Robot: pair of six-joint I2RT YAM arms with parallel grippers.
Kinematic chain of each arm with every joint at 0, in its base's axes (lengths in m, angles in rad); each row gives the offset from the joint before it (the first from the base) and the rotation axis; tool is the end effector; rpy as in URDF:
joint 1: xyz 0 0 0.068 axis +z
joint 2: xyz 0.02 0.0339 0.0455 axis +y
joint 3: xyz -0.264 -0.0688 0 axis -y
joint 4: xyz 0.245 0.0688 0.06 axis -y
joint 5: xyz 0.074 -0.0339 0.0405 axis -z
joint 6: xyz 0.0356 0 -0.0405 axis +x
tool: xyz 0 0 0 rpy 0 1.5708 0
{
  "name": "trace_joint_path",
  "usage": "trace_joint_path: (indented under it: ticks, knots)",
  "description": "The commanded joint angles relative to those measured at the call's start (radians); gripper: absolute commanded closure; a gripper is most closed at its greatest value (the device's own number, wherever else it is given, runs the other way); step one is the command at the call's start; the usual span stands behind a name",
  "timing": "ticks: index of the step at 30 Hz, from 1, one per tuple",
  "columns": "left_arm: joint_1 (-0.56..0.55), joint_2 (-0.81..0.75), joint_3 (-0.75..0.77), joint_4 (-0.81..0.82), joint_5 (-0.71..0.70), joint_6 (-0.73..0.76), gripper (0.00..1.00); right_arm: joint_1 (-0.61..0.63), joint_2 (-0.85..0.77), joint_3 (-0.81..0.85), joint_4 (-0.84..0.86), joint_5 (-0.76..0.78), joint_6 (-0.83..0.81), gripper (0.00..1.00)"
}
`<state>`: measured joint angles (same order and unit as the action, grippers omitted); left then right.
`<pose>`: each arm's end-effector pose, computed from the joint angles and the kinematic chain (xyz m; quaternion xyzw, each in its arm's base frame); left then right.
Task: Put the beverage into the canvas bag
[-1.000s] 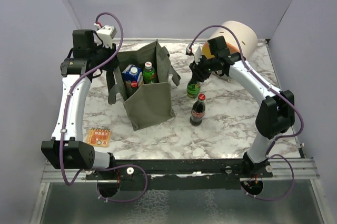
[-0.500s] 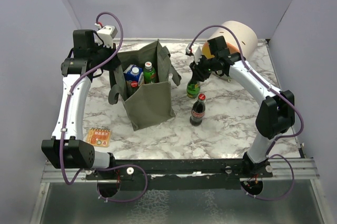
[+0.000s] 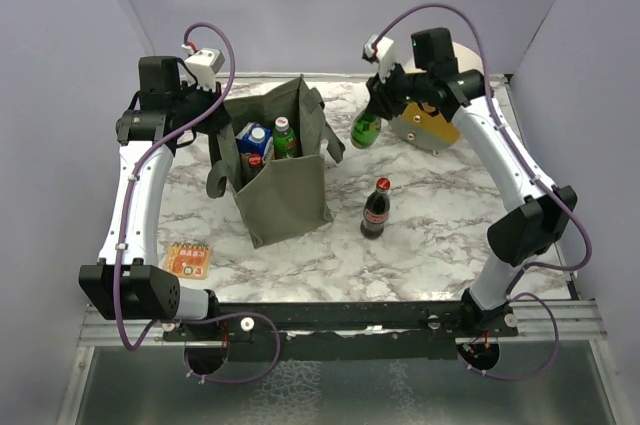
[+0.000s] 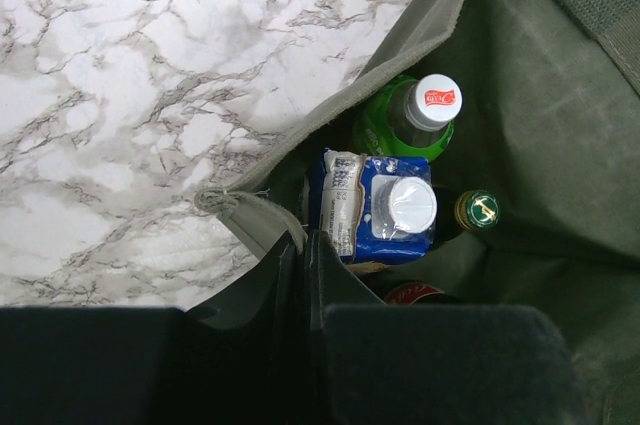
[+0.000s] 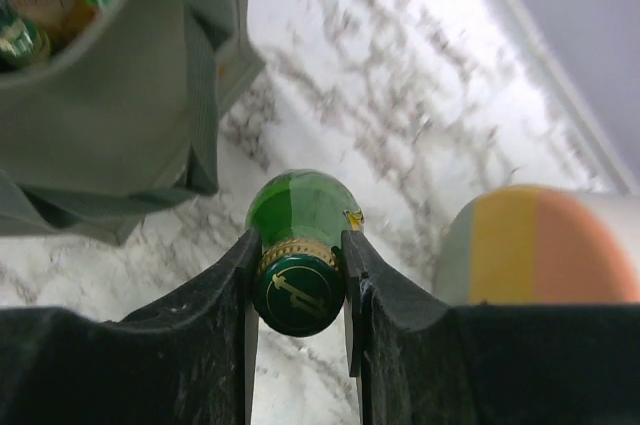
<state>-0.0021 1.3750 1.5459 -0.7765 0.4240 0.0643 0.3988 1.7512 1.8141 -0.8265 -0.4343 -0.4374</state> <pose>0.2874 -0.0152 0.4127 0.1263 0.8622 -0.1722 0.4593 0.3489 0.1633 0.3750 -0.4420 0.7863 0.1907 0.3873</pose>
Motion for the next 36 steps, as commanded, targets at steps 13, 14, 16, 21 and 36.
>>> trace_joint_path:
  ticks: [13,14,16,21,36]
  knots:
    - [-0.003,0.021,0.016,0.0,0.042,0.034,1.0,0.2,-0.006,0.657,0.087,0.025,0.11,0.99]
    - [-0.003,0.021,0.017,-0.001,0.043,0.034,1.0,0.218,-0.007,0.665,0.108,0.029,0.117,0.99]
    - [-0.003,0.024,0.019,-0.001,0.044,0.034,1.0,0.253,-0.005,0.674,0.147,0.031,0.124,0.99]
    - [-0.003,0.02,0.026,-0.008,0.041,0.038,1.0,0.317,0.02,0.668,0.149,0.001,0.148,0.99]
    - [-0.003,-0.003,0.011,-0.008,0.038,0.043,1.0,0.334,0.073,0.618,0.001,-0.173,0.192,0.99]
